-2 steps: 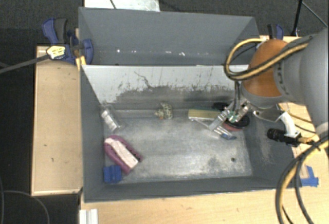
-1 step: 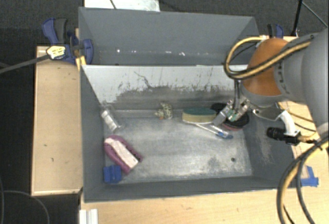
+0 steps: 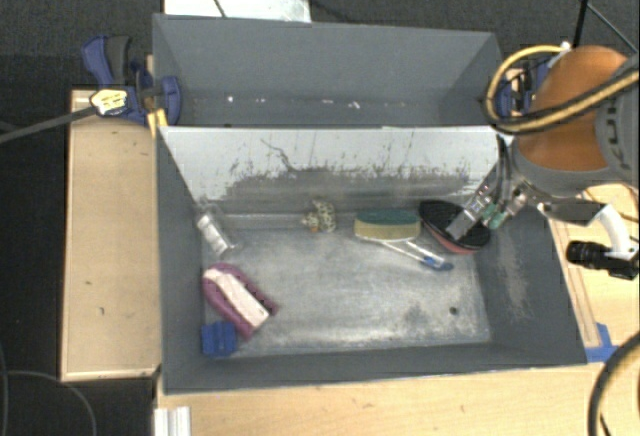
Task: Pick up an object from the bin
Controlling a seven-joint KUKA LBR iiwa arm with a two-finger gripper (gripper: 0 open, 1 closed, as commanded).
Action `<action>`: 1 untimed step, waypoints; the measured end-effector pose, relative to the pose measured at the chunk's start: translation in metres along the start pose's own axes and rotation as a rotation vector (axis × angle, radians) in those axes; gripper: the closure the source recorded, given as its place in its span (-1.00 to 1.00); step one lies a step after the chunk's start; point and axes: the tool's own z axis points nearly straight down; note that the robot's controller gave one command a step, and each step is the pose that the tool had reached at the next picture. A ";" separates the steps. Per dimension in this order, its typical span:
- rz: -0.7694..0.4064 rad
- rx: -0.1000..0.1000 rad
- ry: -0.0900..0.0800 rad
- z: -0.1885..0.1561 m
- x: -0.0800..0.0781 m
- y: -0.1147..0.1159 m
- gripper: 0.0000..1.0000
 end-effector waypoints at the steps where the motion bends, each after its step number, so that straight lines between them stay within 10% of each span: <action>1: -0.005 0.006 0.006 0.005 0.001 -0.001 -1.00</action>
Offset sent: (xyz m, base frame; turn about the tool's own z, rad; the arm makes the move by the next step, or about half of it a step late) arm 0.0000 0.0000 0.0000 0.0000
